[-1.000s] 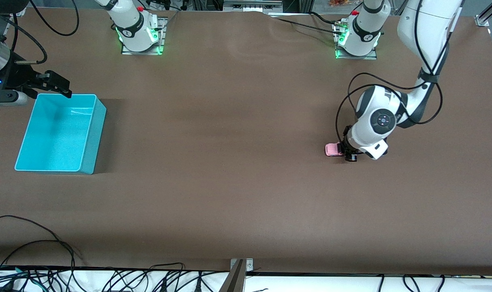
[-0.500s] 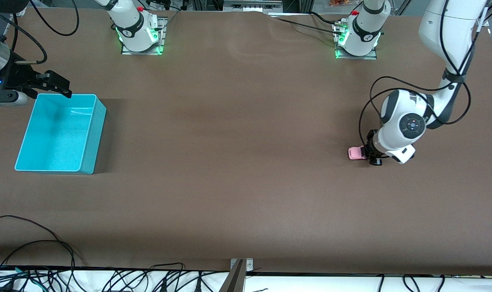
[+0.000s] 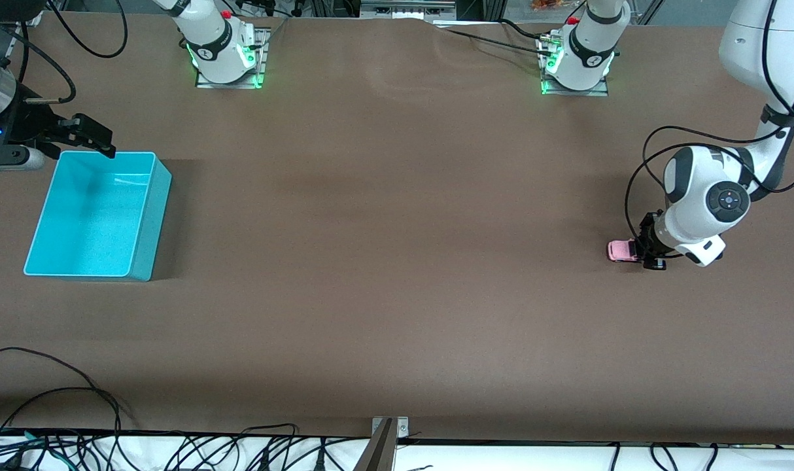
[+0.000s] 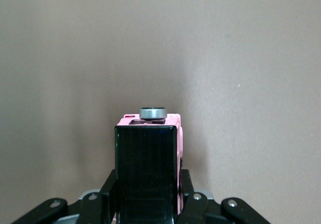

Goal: Wind and store pink jeep toy

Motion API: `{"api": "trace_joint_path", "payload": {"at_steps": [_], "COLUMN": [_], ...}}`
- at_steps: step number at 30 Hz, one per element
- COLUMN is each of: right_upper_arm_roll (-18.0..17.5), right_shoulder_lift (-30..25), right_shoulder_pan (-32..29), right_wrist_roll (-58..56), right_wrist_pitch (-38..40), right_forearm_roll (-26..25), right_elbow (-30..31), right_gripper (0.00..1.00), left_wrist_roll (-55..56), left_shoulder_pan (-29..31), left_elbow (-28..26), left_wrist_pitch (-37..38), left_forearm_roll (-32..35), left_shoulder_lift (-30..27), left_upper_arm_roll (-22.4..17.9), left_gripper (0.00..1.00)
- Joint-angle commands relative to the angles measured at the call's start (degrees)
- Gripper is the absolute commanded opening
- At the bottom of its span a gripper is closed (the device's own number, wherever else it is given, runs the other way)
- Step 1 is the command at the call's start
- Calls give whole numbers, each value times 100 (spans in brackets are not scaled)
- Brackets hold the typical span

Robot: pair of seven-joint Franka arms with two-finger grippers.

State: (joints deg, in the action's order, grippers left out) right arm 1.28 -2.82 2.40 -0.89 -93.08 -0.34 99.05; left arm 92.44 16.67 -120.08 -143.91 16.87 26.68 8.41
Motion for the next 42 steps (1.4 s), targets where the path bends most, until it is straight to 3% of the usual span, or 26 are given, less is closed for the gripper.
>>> {"api": "trace_joint_path", "payload": {"at_steps": [1,3,4,10,22,30,42], "right_upper_arm_roll": [12,12,12,3,30,21,21], "right_shoulder_lift": [-17,-17,-17,-8,-8,-8,-8], "right_shoulder_pan": [14,14,14,23,6,6,6], "right_wrist_roll": [28,28,28,28,28,28,28], "right_wrist_pitch": [45,45,45,45,36,1,36], "right_forearm_roll": [-81,-81,-81,-81,-72,-72,-72], "right_elbow": [-52,-52,-52,-52,-61,-61,-61], "right_gripper": [100,100,100,100,100,100,100], "left_wrist_roll": [-86,-103,-121,-95,-138,-287,-2457], "left_shoulder_pan": [73,73,73,64,20,55,64], "left_elbow": [143,152,161,275,600,1513,2814], "left_wrist_pitch": [-286,-286,-286,-217,960,2199,3545], "left_forearm_roll": [300,308,309,309,256,221,-61], "left_shoulder_lift": [558,558,558,426,-303,-444,-444], "left_upper_arm_roll": [-6,-6,-6,3,117,504,566], "left_gripper": [59,94,100,100,100,100,100]}}
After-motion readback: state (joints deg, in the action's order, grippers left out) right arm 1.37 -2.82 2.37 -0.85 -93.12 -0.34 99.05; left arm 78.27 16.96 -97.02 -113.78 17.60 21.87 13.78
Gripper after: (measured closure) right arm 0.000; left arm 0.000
